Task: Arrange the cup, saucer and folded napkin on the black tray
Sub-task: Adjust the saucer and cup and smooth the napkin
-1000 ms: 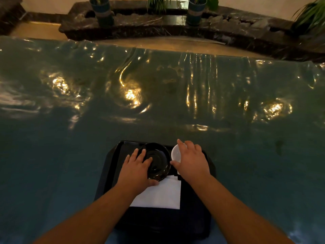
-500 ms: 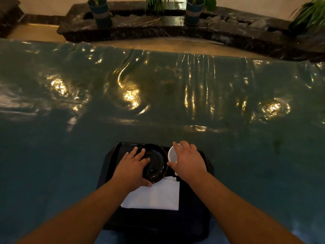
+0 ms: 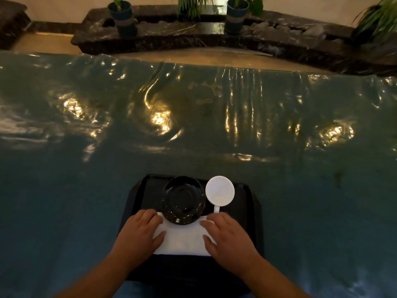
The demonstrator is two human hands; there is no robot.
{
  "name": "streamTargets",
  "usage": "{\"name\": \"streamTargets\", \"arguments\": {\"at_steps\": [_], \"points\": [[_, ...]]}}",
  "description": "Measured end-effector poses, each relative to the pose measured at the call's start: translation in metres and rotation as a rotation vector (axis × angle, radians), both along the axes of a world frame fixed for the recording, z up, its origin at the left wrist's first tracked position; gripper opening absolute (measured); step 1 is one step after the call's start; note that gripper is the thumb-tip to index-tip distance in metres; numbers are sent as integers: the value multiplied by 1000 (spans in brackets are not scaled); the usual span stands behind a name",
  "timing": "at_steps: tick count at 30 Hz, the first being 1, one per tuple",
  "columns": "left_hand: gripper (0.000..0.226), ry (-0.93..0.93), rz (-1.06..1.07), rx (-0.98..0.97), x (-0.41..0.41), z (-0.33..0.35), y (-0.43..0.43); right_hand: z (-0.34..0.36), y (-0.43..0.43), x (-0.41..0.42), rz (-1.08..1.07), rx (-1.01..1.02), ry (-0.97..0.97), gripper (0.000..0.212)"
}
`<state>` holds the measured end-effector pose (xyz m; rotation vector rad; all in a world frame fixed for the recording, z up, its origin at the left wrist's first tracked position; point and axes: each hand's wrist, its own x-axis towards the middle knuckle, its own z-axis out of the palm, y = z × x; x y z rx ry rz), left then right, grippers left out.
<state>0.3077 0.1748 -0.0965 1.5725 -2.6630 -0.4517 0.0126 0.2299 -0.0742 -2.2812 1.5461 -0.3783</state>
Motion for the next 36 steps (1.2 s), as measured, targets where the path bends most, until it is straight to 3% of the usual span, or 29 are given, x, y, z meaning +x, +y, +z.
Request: {"name": "streamTargets", "arguments": {"at_steps": [9,36], "points": [[42,-68,36,112,13,-15,9,-42,18,-11,59,147,197,55],[46,-52,46,149,9,-16,8,-40,18,-17,42,189,185,51]]}}
